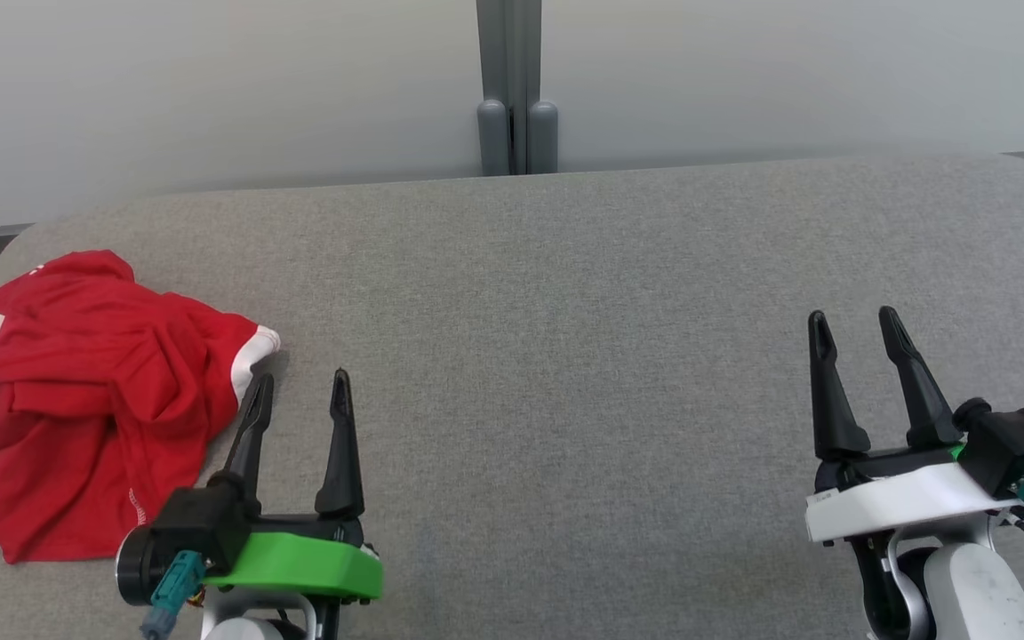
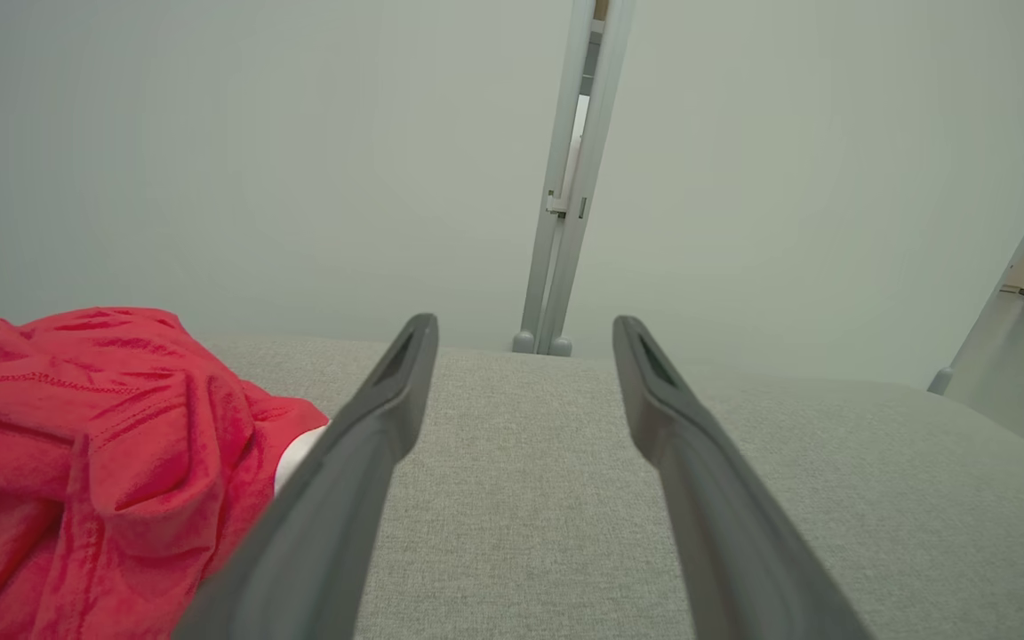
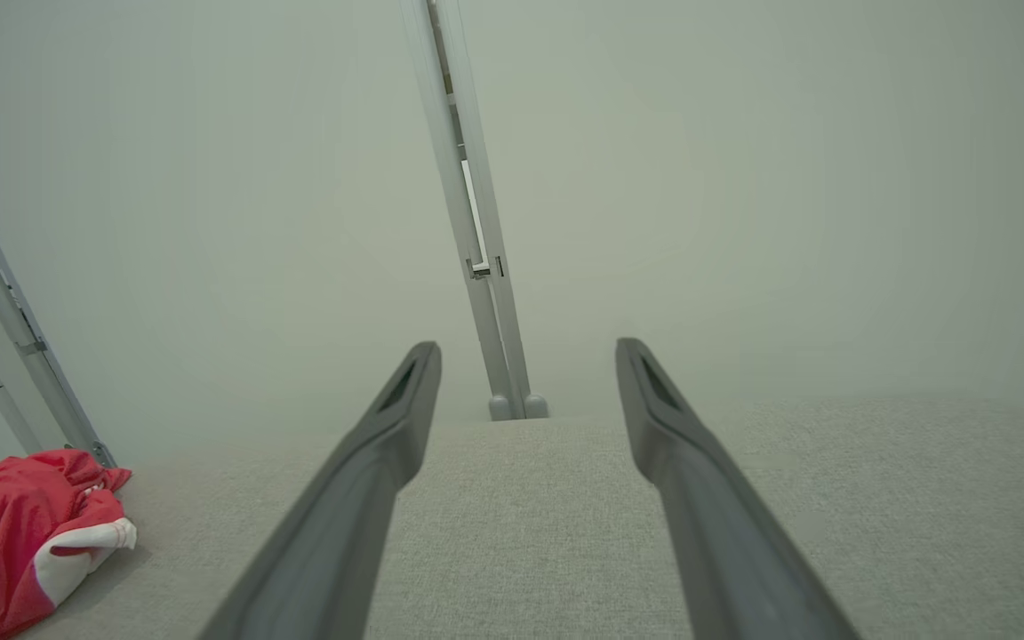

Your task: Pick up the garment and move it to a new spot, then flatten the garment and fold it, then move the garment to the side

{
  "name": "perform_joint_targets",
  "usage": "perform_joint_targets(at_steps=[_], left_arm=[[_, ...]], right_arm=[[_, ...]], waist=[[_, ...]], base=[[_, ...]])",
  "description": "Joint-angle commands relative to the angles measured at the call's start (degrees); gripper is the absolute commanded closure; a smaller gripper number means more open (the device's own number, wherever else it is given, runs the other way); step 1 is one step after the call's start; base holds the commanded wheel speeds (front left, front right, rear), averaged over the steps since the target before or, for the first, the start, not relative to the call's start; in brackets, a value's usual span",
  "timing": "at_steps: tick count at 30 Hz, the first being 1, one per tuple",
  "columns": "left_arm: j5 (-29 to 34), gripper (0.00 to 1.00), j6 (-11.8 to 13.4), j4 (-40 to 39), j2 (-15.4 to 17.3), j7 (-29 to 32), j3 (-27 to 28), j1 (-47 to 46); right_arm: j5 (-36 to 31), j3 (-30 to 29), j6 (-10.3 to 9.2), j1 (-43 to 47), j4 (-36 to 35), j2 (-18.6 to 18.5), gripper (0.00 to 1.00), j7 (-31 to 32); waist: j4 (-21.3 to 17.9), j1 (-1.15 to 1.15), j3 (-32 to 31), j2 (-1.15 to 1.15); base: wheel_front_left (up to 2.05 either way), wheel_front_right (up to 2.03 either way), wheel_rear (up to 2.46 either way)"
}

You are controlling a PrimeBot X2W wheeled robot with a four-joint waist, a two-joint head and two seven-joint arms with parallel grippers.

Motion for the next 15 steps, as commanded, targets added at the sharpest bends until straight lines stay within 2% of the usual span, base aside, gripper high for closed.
perform_joint_targets(at_steps=[1,4,9,15], left_arm=[[-0.09,0.00,-0.95,0.18,-0.23,-0.42,0.87,0.99],[0.25,0.00,-2.58,1.48,-0.57,-0.77,2.11,1.44],[1.39,0.00,-4.71,4.94,-0.72,-1.28,1.10,1.78],[3.17,0.00,-3.86,6.73,-0.69,-1.94,-0.16,1.32]], right_arm=[[0.22,-0.24,0.01,0.70,0.76,-0.27,0.00,-0.44],[0.39,-0.66,0.01,0.65,2.40,-0.26,0.00,-0.78],[-0.45,-0.51,0.00,0.37,4.59,-0.29,0.00,-1.33],[-2.38,-0.68,0.01,-0.03,5.57,-0.31,0.00,-1.90]], waist=[[0.02,0.00,0.02,0.00],[0.04,0.00,0.05,0.00],[-0.10,0.00,0.04,0.00],[-0.45,0.00,-0.01,0.00]], base=[[0.00,0.00,0.00],[0.00,0.00,0.00],[0.00,0.00,0.00],[0.00,0.00,0.00]])
